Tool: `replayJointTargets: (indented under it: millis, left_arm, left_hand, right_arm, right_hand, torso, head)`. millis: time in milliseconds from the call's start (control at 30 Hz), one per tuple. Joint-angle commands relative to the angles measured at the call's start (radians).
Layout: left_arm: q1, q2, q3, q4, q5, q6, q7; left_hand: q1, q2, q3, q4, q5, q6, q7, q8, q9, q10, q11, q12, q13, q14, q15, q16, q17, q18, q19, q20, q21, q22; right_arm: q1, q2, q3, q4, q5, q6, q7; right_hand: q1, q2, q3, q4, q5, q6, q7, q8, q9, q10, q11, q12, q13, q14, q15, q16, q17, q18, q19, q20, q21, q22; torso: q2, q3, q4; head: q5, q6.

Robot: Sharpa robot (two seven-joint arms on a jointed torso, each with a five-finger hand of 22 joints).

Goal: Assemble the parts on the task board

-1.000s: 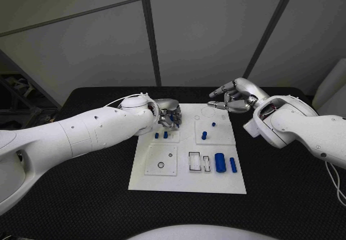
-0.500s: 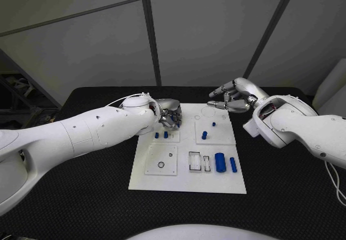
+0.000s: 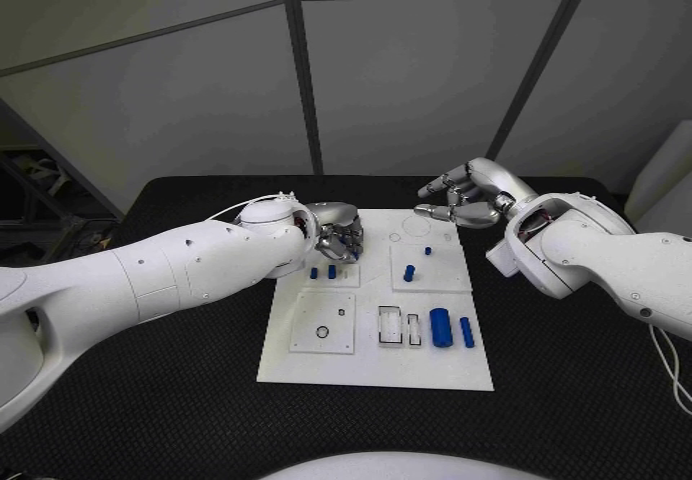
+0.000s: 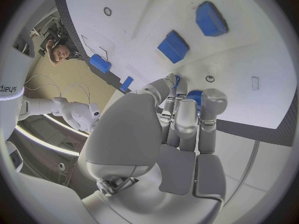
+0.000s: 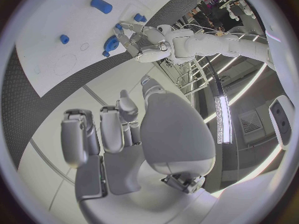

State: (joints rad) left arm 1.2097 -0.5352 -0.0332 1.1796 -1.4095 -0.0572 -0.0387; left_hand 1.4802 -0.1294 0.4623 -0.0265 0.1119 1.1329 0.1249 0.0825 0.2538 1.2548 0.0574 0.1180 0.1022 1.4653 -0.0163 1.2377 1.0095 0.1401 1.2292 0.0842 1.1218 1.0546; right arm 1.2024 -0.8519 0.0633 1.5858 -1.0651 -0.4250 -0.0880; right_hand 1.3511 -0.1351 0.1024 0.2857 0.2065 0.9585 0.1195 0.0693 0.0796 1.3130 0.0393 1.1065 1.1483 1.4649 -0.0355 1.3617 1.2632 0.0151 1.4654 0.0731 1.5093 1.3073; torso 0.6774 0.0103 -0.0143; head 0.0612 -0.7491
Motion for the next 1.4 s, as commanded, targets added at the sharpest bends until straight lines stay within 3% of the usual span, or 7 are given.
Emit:
replayJointTargets:
  millis: [33,267,433,633,867,1400]
  left_arm:
    - [0.002,-0.009,0.012,0.016,0.003,-0.039,0.020]
    - [0.002,-0.054,0.046,0.068,0.032,-0.040,0.013]
    - [0.001,-0.092,0.059,0.101,0.041,-0.029,-0.001]
    - [0.001,-0.136,0.064,0.122,0.049,0.004,-0.025]
    - [0.001,-0.163,0.064,0.123,0.059,0.029,-0.044]
    - [-0.004,-0.157,0.063,0.104,0.062,0.054,-0.055]
  left_hand:
    - [-0.007,0.001,0.003,-0.002,0.003,0.006,0.001,0.003,-0.001,0.005,0.000,0.000,0.000,0.012,-0.007,0.001,-0.001,-0.011,0.005,0.001,0.007,0.001]
    - [-0.014,0.002,0.005,-0.002,0.008,0.008,0.002,0.002,-0.003,0.005,0.000,-0.001,-0.001,0.011,-0.007,0.002,-0.003,-0.011,0.005,0.002,0.010,0.004]
    - [-0.014,0.002,0.005,-0.002,0.008,0.008,0.002,0.002,-0.003,0.005,0.000,-0.001,-0.001,0.011,-0.007,0.002,-0.003,-0.011,0.005,0.002,0.010,0.004]
    - [-0.020,0.002,0.006,-0.003,0.007,0.011,0.001,0.002,-0.004,0.006,0.000,-0.001,-0.002,0.011,-0.007,0.001,-0.006,-0.011,0.004,0.002,0.009,0.004]
    - [-0.026,0.003,0.007,-0.003,0.014,0.012,0.001,0.001,-0.006,0.007,0.000,-0.002,-0.003,0.010,-0.007,0.001,-0.008,-0.011,0.002,0.002,0.009,0.004]
    - [-0.033,-0.001,0.006,-0.005,0.005,0.014,0.000,0.000,-0.008,0.008,-0.001,-0.002,-0.005,0.009,-0.007,0.000,-0.012,-0.010,0.000,0.002,0.009,0.004]
  right_arm:
    - [0.002,0.000,0.001,-0.002,-0.002,-0.003,0.008]
    - [0.002,0.002,0.001,-0.007,-0.002,-0.003,0.010]
    - [0.002,0.002,0.001,-0.010,0.000,-0.001,0.010]
    - [0.002,0.002,0.001,-0.015,0.001,0.001,0.010]
    - [0.002,0.003,0.001,-0.018,0.001,0.002,0.009]
    - [0.002,0.003,0.000,-0.016,0.001,0.002,0.008]
  right_hand:
    - [0.003,0.011,0.005,0.001,0.006,0.004,0.000,-0.003,-0.001,0.000,-0.004,0.003,0.001,0.039,-0.005,-0.002,0.001,0.002,0.068,-0.002,0.002,0.208]
    - [0.003,0.012,0.006,0.002,0.006,0.005,0.000,-0.002,-0.001,0.001,-0.004,0.006,0.003,0.039,-0.005,-0.001,0.002,0.002,0.068,-0.002,0.003,0.209]
    - [0.003,0.012,0.006,0.002,0.006,0.005,0.000,-0.002,-0.001,0.001,-0.004,0.006,0.003,0.039,-0.005,-0.001,0.002,0.002,0.068,-0.002,0.003,0.209]
    - [0.003,0.012,0.006,0.002,0.006,0.005,0.000,-0.002,-0.001,0.000,-0.004,0.003,0.001,0.039,-0.005,-0.002,0.000,0.002,0.067,-0.002,0.002,0.207]
    - [0.003,0.012,0.006,0.002,0.006,0.005,0.000,-0.002,-0.001,0.000,-0.004,0.003,0.001,0.039,-0.005,-0.002,0.000,0.002,0.067,-0.002,0.002,0.207]
    - [0.003,0.012,0.006,0.002,0.006,0.005,0.000,-0.002,-0.001,0.000,-0.004,0.003,0.001,0.039,-0.005,-0.002,0.000,0.002,0.067,-0.002,0.002,0.207]
  torso:
    - [-0.001,0.0000,0.0005]
    - [-0.001,-0.0002,0.0017]
    - [0.000,0.0000,0.0018]
    - [0.000,0.0005,0.0002]
    - [0.001,0.0005,-0.0007]
    - [0.002,0.0014,-0.0013]
  head:
    - [0.001,0.002]
    - [0.004,0.006]
    - [0.008,0.007]
    - [0.011,0.007]
    - [0.014,0.007]
    - [0.016,0.003]
